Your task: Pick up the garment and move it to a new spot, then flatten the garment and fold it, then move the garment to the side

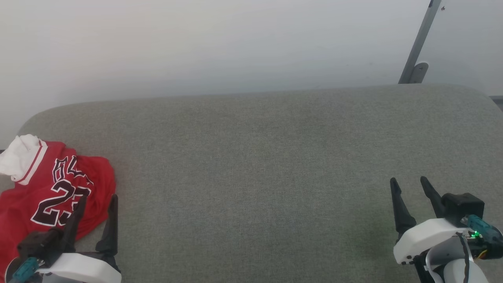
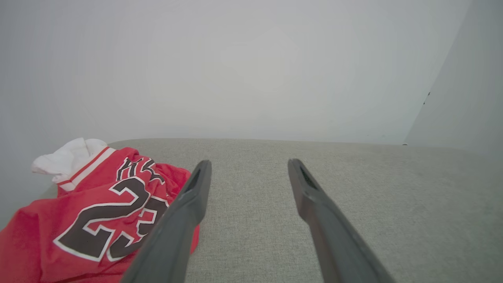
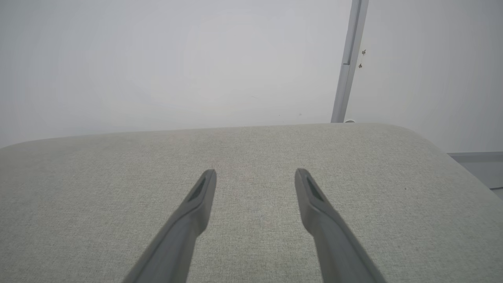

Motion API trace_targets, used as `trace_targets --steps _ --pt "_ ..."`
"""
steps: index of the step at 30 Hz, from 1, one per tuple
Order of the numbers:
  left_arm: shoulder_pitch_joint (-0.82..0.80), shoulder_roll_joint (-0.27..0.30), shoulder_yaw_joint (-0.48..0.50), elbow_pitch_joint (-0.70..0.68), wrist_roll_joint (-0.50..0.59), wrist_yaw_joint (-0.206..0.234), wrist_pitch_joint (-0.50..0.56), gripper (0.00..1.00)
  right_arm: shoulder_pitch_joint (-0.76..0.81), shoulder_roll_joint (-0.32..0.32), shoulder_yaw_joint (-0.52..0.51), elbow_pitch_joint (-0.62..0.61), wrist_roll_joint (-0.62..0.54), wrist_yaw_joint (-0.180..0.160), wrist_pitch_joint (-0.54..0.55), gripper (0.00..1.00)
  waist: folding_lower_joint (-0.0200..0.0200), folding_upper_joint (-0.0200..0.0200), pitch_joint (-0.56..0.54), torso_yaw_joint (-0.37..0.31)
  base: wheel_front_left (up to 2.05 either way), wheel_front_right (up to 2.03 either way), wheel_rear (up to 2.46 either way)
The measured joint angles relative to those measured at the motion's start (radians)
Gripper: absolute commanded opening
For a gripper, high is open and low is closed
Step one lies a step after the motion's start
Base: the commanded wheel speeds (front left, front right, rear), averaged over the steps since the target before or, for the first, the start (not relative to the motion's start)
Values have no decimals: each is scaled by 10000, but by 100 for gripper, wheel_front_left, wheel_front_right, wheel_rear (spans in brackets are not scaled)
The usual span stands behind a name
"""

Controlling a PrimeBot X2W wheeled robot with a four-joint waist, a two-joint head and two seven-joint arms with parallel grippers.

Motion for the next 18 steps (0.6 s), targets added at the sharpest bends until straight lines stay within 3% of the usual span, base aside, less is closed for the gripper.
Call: trace_targets --steps 10,18 --pt "-1 -69 121 54 -180 0 0 100 -1 29 201 6 -35 0 -15 100 0 0 -9 75 0 0 0" --pt "-12 -194 594 198 -184 0 2 100 -100 -35 765 186 -38 0 23 100 0 0 -143 725 0 0 0"
